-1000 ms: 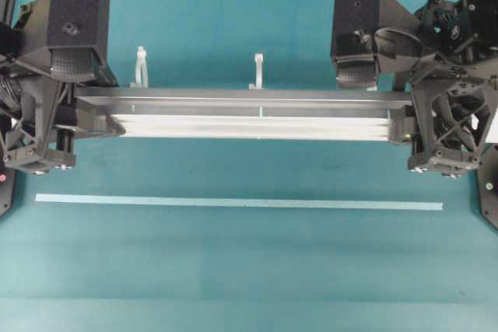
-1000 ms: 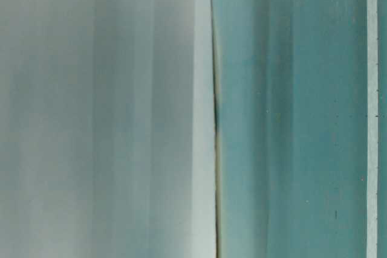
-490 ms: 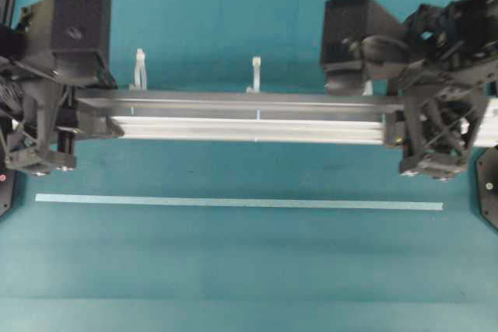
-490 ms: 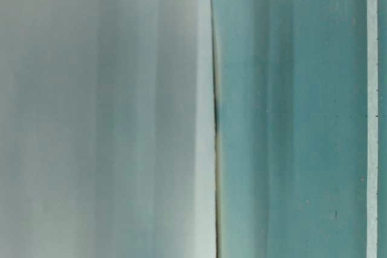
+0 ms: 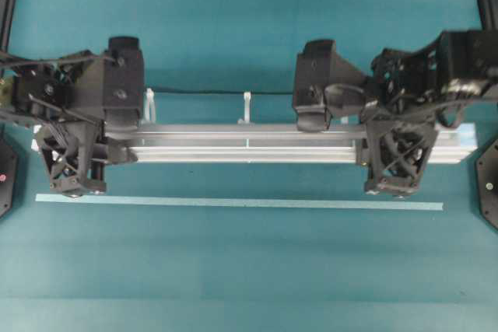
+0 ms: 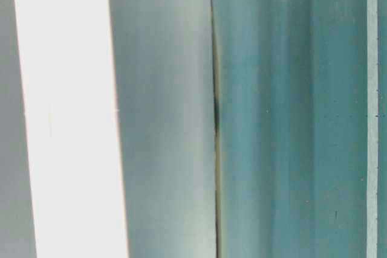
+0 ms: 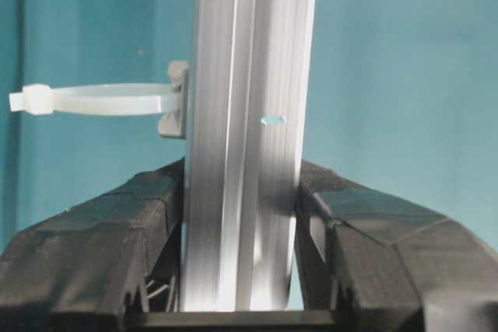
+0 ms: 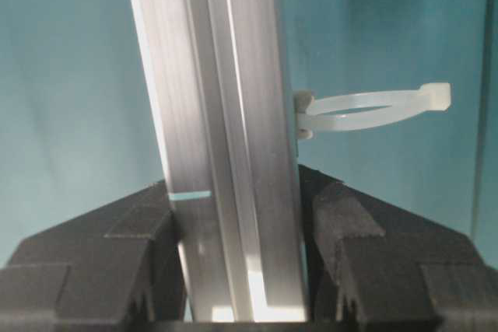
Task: Lift the large metal rail with both hands.
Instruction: 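Lower the held rail back onto the table with both grippers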
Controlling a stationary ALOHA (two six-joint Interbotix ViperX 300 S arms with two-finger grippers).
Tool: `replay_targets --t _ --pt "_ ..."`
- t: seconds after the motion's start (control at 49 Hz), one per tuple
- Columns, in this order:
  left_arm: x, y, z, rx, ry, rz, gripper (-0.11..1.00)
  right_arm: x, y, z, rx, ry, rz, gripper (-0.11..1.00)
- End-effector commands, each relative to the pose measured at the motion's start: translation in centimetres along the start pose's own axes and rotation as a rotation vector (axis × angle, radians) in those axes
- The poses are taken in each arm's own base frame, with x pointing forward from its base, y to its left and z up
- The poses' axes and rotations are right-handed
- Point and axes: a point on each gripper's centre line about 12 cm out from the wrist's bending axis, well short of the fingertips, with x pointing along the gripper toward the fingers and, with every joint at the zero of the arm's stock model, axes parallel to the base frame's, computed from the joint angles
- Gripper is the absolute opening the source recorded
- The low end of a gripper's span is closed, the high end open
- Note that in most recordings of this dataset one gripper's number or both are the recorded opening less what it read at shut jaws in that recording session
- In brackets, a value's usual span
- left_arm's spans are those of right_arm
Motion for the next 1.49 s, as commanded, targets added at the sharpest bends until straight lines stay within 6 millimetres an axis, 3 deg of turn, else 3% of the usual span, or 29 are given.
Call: replay_targets --t 0.0,0.306,0.531,1.0,1.47 --pt "0.1 0.2 -0.1 -0.004 -0.016 0.005 0.36 1.8 -0.1 -0.5 0.012 0.003 -0.005 0.39" --pt "6.9 0.3 -3.5 0.004 0.119 0.010 0.36 7.4 -0.5 -0.9 0.011 -0.064 -0.010 0.39" --pt "10.2 0.3 -5.1 0.002 0.132 0.008 0.36 10.9 -0.6 -1.0 -0.012 -0.046 -0.025 0.39" --pt "12.2 0.1 -6.7 -0.028 0.040 -0.002 0.36 15.7 0.2 -2.2 -0.050 -0.040 -0.020 0.39" --pt "14.3 -0.8 -7.1 -0.051 0.018 -0.020 0.36 17.3 0.1 -2.8 -0.047 -0.057 -0.020 0.39"
